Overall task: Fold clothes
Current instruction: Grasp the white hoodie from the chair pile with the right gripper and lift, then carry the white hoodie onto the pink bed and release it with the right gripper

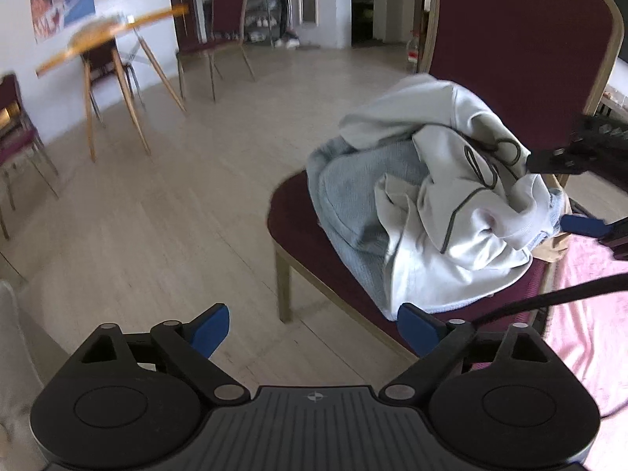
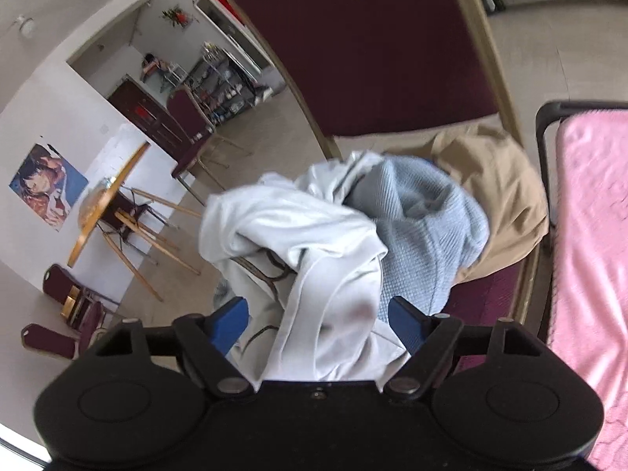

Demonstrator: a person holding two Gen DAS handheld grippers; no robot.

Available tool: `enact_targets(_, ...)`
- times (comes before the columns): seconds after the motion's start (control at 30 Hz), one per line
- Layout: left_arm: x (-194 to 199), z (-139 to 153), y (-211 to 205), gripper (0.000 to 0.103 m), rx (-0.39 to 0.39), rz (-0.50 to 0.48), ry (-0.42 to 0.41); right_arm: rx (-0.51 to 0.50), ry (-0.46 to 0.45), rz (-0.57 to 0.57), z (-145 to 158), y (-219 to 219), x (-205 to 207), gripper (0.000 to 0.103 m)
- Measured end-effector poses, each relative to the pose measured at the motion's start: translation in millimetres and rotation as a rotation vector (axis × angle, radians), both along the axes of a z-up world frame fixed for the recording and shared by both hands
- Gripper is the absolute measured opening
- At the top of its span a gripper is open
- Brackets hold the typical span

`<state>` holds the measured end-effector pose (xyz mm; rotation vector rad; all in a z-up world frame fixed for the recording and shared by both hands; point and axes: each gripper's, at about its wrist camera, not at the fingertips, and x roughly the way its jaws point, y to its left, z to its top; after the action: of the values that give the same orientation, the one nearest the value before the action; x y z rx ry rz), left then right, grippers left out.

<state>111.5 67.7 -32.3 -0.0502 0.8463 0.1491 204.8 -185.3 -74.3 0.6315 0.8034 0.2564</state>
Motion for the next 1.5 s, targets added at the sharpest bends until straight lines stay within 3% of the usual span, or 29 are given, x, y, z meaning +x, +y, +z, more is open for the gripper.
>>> enact_targets(0.07, 1, -3, 2, 0.091, -0.018, 0.005, 0.022, -0.012, 0.023, -0.003, -9, 8, 9, 0.078)
enact_targets(0.1, 1, -4, 2, 0.090, -0.007, 0.012, 0.027, -0.015, 0.029, -0.015, -12, 11, 10, 0.072)
enact_targets(0.13, -1, -5, 1, 0.088, 0.005, 0.016, 0.030, -0.018, 0.034, -0.027, -15, 14, 12, 0.058)
enact_targets(0.17, -3, -4, 0, 0.087, 0.019, 0.017, 0.031, -0.026, 0.019, -0.046, -13, 16, 11, 0.017)
enact_targets(0.2, -6, -2, -1, 0.087, 0.028, 0.014, 0.028, -0.047, 0.013, -0.058, -9, 16, 11, 0.013)
enact_targets(0.33, -23, 15, -7, 0.087, 0.020, -0.016, -0.018, -0.086, -0.192, -0.127, 47, 4, -16, 0.012)
enact_targets(0.53, -61, 50, -44, 0.088, -0.025, -0.136, -0.112, -0.130, -0.441, -0.242, 167, -57, -99, 0.011)
enact_targets(0.7, -92, 69, -105, 0.092, -0.040, -0.318, -0.149, -0.213, -0.566, -0.343, 236, -123, -197, 0.012)
enact_targets(0.8, -111, 71, -146, 0.092, -0.060, -0.438, -0.140, -0.247, -0.536, -0.359, 248, -158, -250, 0.012)
enact_targets(0.93, -135, 63, -202, 0.092, -0.067, -0.584, -0.115, -0.290, -0.433, -0.391, 223, -184, -281, 0.012)
enact_targets(1.1, -149, 45, -248, 0.092, -0.041, -0.686, -0.059, -0.333, -0.303, -0.437, 191, -218, -312, 0.012)
enact_targets(1.3, -141, 24, -276, 0.092, 0.002, -0.695, 0.010, -0.318, -0.119, -0.480, 133, -275, -292, 0.012)
enact_targets(1.43, -127, 17, -287, 0.092, 0.025, -0.677, 0.032, -0.238, -0.136, -0.527, 120, -315, -282, 0.012)
enact_targets(1.5, -120, 24, -290, 0.091, 0.025, -0.654, 0.016, -0.215, -0.215, -0.542, 140, -319, -279, 0.012)
